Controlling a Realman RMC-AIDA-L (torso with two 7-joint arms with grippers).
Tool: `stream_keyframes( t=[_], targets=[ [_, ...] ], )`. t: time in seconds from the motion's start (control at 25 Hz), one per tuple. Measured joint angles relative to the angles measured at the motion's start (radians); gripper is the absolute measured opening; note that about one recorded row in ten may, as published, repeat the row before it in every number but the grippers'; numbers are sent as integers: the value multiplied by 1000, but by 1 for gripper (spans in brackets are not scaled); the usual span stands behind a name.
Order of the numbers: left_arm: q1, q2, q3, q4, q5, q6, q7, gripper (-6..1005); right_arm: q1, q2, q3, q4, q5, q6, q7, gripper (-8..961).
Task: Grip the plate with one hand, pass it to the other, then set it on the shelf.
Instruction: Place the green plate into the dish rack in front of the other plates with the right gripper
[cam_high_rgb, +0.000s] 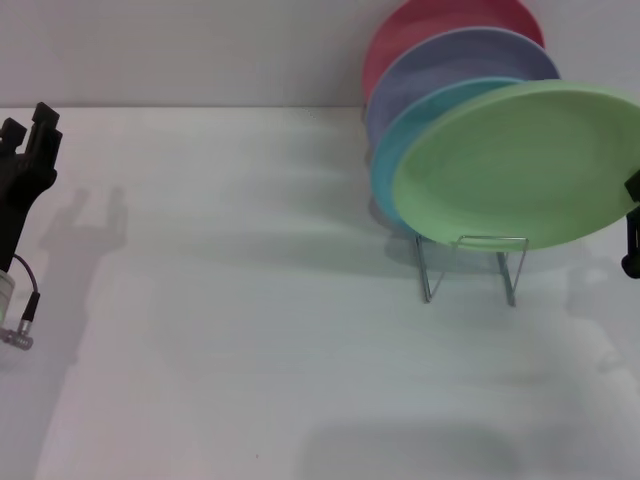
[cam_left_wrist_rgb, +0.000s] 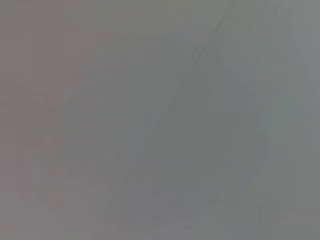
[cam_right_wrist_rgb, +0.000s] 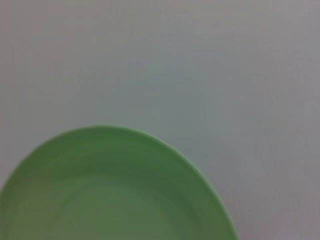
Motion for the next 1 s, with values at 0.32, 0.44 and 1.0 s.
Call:
stream_keyframes(
  t=[0.32,0.44,1.0],
  targets=[
    [15,0,-2,-15,3,0,0,573,7,1,3,-1,2,17,-23,20],
    [22,4,-2,-27,3,1,0,575,8,1,0,-2,5,20,-24,20],
    [25,12,-2,-34,3,2,0,582,3,1,-1,-15,2,44,-24,21]
  ],
)
